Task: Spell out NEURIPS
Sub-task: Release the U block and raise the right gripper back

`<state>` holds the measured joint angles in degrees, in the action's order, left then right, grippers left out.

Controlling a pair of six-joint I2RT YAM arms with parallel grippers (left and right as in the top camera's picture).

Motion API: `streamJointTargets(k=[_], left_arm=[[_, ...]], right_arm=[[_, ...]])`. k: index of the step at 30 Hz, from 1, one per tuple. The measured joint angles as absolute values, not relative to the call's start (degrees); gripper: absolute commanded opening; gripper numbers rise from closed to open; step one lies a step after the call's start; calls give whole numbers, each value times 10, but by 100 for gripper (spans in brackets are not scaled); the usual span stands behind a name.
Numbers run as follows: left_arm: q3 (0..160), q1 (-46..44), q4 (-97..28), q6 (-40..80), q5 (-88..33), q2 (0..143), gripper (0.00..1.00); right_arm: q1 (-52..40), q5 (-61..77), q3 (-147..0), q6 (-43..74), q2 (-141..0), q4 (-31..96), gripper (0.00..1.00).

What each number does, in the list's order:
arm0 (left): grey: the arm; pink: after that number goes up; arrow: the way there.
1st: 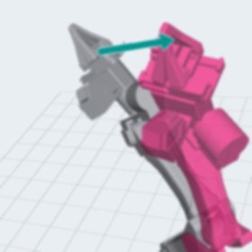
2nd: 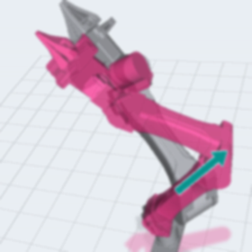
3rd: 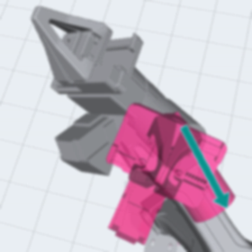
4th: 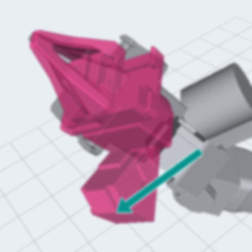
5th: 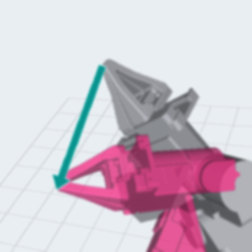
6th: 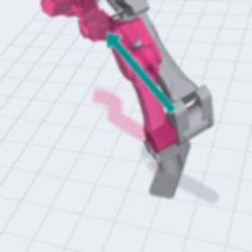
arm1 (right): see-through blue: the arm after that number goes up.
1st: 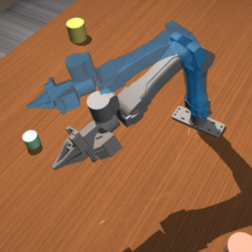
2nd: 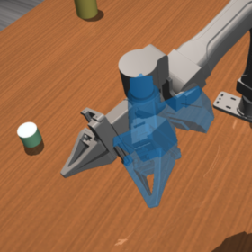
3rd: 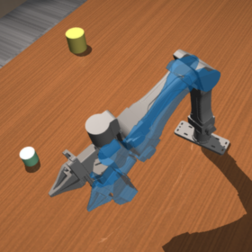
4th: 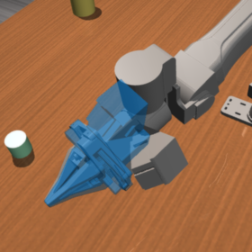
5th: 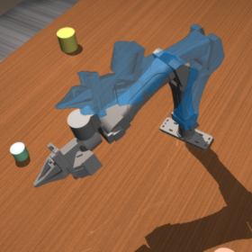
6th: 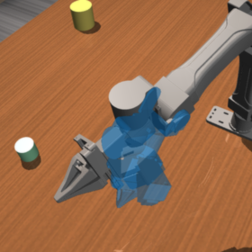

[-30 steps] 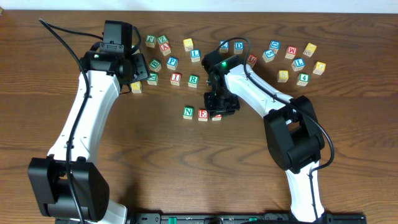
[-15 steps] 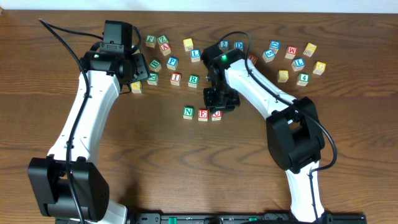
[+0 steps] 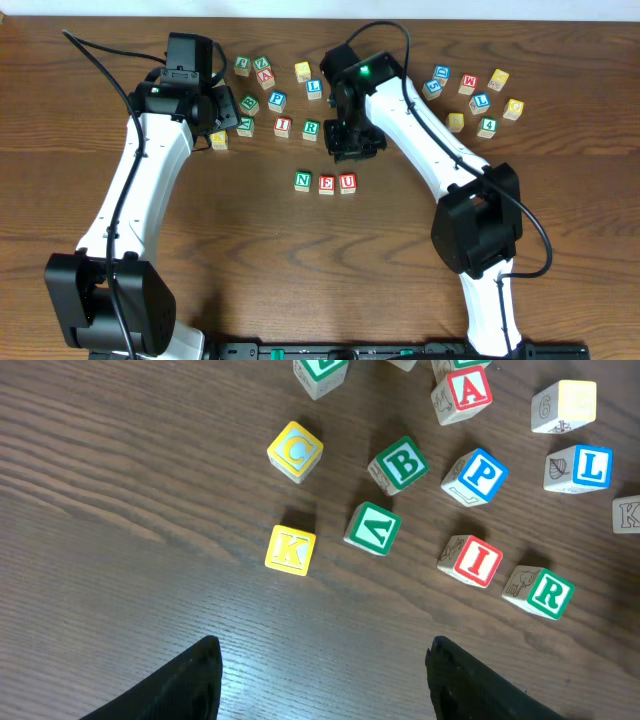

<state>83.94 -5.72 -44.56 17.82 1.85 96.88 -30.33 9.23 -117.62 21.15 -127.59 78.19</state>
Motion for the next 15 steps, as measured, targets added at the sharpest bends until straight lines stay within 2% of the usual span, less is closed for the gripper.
streamJointTargets(k=[15], left_arm=[[839,-57,-445,178,18,969,64]], right_arm=[[-277,79,-1274,186,-1276,818,31]])
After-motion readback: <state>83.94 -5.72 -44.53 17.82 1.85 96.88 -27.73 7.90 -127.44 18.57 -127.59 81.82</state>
